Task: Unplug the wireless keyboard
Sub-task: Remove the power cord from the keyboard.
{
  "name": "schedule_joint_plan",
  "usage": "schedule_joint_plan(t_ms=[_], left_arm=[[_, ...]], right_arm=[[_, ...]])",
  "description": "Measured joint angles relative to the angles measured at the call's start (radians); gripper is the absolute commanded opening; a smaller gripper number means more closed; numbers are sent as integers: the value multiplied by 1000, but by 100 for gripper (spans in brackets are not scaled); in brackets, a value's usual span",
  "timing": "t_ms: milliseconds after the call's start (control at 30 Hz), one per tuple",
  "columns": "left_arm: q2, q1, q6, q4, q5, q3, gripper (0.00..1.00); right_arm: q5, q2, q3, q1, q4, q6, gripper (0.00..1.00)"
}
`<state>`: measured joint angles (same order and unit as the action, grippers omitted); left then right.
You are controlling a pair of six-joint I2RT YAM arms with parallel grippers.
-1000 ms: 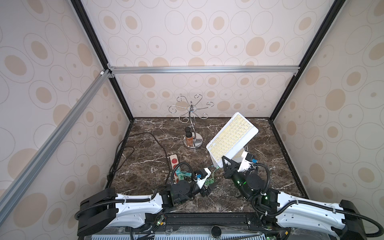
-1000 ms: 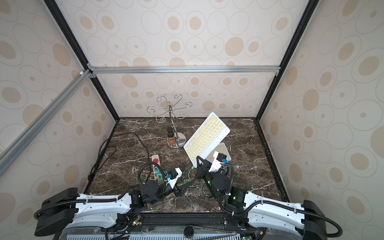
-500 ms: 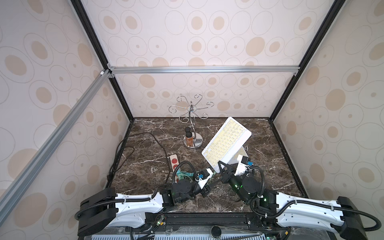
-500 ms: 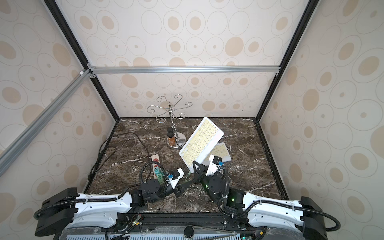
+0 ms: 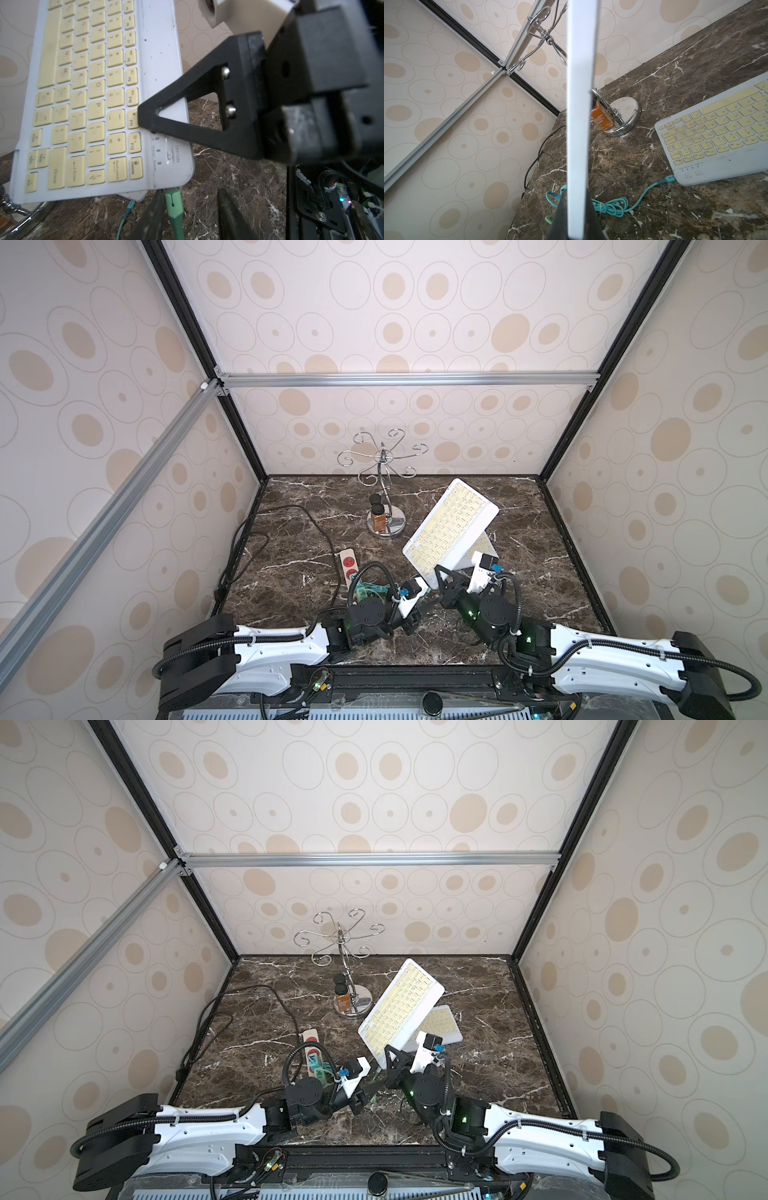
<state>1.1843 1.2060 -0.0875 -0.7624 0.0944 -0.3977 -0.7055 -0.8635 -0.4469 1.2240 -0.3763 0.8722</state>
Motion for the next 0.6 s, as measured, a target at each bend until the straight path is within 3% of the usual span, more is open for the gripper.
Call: schedule_joint_plan(t_ms=[400, 600], left_arm=[[33, -9, -8, 31, 5, -24, 35], [36, -15, -21, 40, 6, -29, 18]], right_arm=[[35, 0, 0, 0, 0, 11, 0], [40, 0, 0, 0, 3, 13, 0]])
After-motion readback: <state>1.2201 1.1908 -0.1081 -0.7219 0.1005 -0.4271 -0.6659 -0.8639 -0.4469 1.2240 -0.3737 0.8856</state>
